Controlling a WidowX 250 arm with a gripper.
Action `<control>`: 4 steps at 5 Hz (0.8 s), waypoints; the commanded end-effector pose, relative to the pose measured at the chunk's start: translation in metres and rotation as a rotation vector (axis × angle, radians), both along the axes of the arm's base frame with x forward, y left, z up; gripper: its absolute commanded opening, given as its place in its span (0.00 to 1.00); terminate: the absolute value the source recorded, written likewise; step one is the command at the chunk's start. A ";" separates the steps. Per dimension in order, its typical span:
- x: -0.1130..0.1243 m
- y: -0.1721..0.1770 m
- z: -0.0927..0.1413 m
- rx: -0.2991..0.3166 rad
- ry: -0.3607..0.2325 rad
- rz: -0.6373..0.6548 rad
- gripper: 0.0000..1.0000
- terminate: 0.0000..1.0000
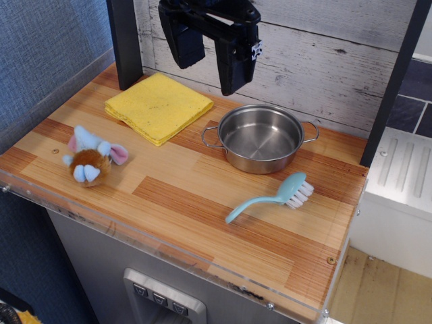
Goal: Pick up the object in front of the yellow cloth and place it in the metal pot
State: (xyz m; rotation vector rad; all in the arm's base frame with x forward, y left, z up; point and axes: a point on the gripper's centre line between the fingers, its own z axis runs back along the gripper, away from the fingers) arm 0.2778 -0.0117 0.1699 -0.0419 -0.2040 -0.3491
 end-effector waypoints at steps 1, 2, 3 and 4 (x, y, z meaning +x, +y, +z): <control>0.000 0.000 0.000 0.000 0.000 0.000 1.00 0.00; -0.021 0.036 -0.014 0.057 0.058 0.098 1.00 0.00; -0.038 0.059 -0.026 0.047 0.082 0.281 1.00 0.00; -0.053 0.075 -0.036 0.012 0.090 0.530 1.00 0.00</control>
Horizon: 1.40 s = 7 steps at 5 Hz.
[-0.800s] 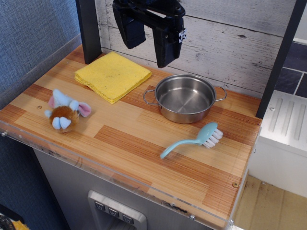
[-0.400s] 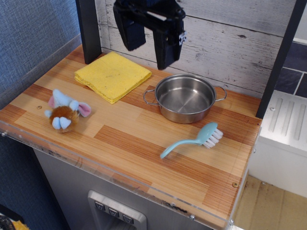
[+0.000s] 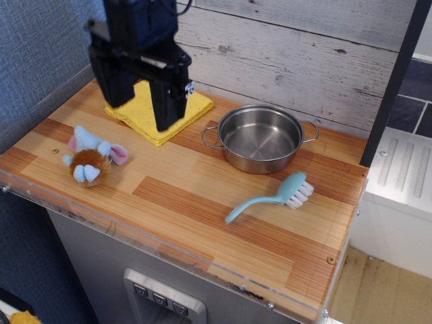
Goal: Pick up the object in front of the yellow cloth and place it in the metal pot
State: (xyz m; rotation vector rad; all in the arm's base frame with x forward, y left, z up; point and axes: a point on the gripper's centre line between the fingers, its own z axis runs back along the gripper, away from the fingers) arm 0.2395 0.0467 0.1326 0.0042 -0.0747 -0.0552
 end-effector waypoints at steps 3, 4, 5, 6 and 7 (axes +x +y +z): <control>-0.007 0.057 -0.035 0.021 -0.048 0.562 1.00 0.00; -0.002 0.070 -0.053 0.080 -0.056 0.527 1.00 0.00; 0.005 0.083 -0.078 0.115 -0.096 0.500 1.00 0.00; 0.006 0.091 -0.092 0.129 -0.088 0.506 1.00 0.00; 0.004 0.096 -0.106 0.108 -0.091 0.552 1.00 0.00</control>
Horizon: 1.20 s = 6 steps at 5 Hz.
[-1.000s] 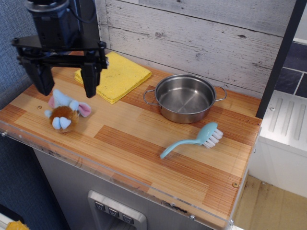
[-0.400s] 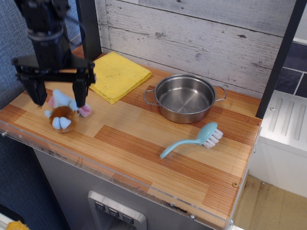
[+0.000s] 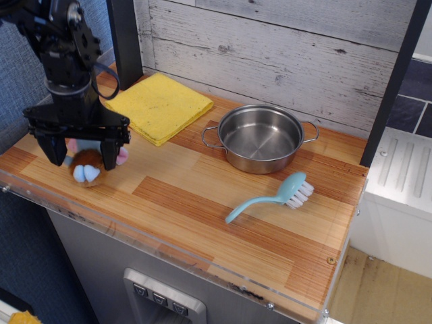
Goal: Pick up the object in front of the yellow cloth and place it in the metal pot
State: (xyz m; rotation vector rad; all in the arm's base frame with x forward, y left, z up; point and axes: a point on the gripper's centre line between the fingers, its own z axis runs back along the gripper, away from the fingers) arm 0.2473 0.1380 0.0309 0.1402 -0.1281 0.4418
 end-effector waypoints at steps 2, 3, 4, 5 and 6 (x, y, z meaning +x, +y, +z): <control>-0.009 0.003 -0.015 -0.044 -0.051 0.055 0.00 0.00; -0.011 -0.004 -0.005 -0.059 -0.077 0.031 0.00 0.00; -0.008 -0.012 0.016 -0.054 -0.101 -0.014 0.00 0.00; -0.005 -0.016 0.042 -0.024 -0.129 -0.039 0.00 0.00; 0.004 -0.027 0.074 0.033 -0.158 -0.068 0.00 0.00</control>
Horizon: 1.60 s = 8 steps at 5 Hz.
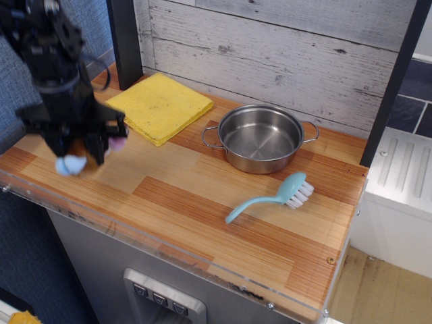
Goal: Pick up the object in front of the yellow cloth and place it in the metal pot
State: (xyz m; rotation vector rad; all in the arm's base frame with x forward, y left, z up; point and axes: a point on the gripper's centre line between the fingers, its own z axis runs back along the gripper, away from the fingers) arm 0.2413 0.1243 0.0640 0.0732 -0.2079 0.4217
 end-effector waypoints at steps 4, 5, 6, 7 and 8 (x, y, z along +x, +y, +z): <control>0.095 -0.138 0.076 0.084 -0.160 -0.414 0.00 0.00; 0.105 -0.148 0.063 0.073 -0.155 -0.448 0.00 0.00; 0.108 -0.148 0.045 0.071 -0.139 -0.471 0.00 0.00; 0.110 -0.148 0.025 0.065 -0.115 -0.489 0.00 0.00; 0.115 -0.152 0.011 0.071 -0.087 -0.516 0.00 0.00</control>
